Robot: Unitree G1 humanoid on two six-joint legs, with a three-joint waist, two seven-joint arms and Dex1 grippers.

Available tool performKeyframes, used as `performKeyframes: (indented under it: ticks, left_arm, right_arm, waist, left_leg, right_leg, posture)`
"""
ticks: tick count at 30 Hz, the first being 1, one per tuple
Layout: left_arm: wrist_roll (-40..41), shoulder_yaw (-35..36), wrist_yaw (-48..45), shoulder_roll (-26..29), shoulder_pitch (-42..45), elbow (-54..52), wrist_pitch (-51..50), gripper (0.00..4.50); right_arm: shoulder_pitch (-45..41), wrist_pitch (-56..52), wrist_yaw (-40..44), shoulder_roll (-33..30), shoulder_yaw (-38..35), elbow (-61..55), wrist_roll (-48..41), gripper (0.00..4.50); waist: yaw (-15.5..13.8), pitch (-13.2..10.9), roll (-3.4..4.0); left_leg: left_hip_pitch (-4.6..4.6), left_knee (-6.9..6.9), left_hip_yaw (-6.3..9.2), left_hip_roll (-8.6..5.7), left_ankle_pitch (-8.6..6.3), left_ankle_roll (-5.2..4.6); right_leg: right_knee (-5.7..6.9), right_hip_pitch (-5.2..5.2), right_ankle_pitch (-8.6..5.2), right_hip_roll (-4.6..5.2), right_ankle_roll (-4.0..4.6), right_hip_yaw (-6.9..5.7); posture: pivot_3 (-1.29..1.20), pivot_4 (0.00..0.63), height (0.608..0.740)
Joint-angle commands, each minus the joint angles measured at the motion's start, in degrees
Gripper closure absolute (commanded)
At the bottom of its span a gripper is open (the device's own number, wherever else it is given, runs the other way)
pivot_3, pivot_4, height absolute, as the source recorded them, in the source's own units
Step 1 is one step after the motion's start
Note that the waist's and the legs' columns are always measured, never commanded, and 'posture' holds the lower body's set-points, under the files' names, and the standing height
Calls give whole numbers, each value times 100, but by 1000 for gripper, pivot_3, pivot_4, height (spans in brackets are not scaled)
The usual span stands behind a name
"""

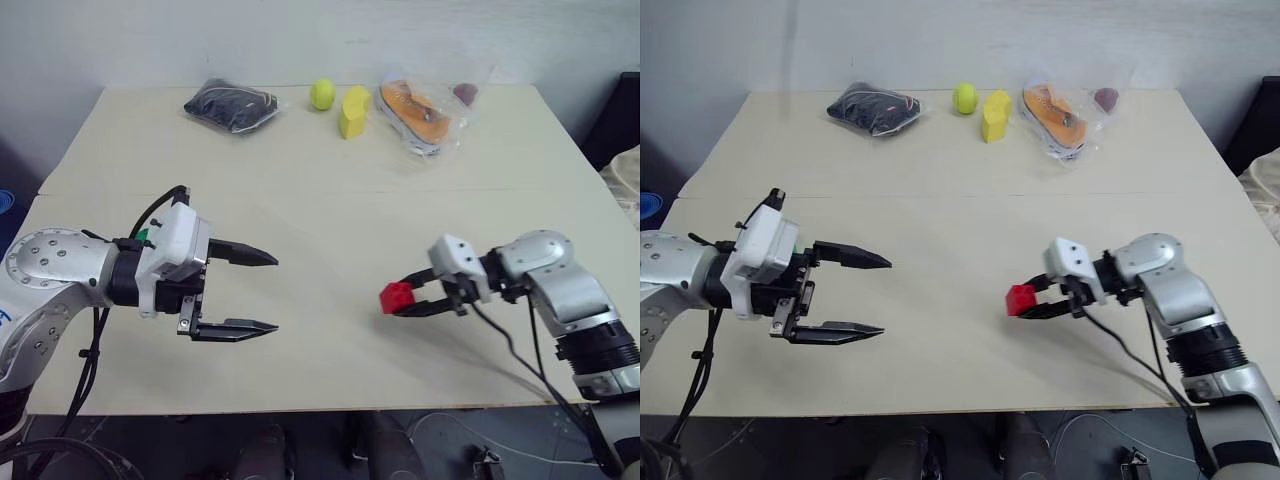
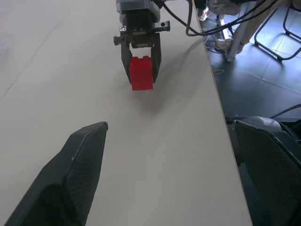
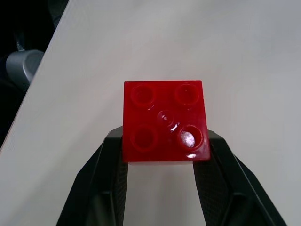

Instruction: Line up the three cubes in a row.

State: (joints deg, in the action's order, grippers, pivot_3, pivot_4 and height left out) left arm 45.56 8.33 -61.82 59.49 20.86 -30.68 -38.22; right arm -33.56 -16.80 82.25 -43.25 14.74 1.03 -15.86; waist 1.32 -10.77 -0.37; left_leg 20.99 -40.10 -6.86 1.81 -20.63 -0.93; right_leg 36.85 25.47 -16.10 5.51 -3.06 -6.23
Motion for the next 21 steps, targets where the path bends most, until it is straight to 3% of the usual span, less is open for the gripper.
performKeyframes:
  ticks: [1, 14, 21]
  left_arm:
    - [-146, -43, -31, -32, 13, -91, 151, 0]
    - [-421, -192, -66, -233, -36, 58, 376, 0]
    - [-433, -41, 36, -311, -188, 27, 347, 0]
  right_arm:
    - [94, -628, -691, 142, 155, -566, 314, 2988]
    - [292, -849, -1329, 408, 363, -562, 664, 2988]
    - [320, -827, -1358, 476, 338, -446, 631, 544]
  waist:
    - [-28, 0, 0]
    - [-117, 0, -1]
    - [-115, 1, -1]
  left_leg:
    - [1, 0, 1, 0, 0, 0]
    - [4, -3, 0, -3, 1, -3]
    - [4, -3, 0, -3, 1, -4]
  right_leg:
    - [0, 0, 0, 0, 0, -1]
    - [-1, 1, 0, -5, 0, -2]
    - [-1, 1, 0, -5, 0, -2]
  posture:
    - [0, 150, 740]
    - [0, 150, 740]
    - [0, 150, 740]
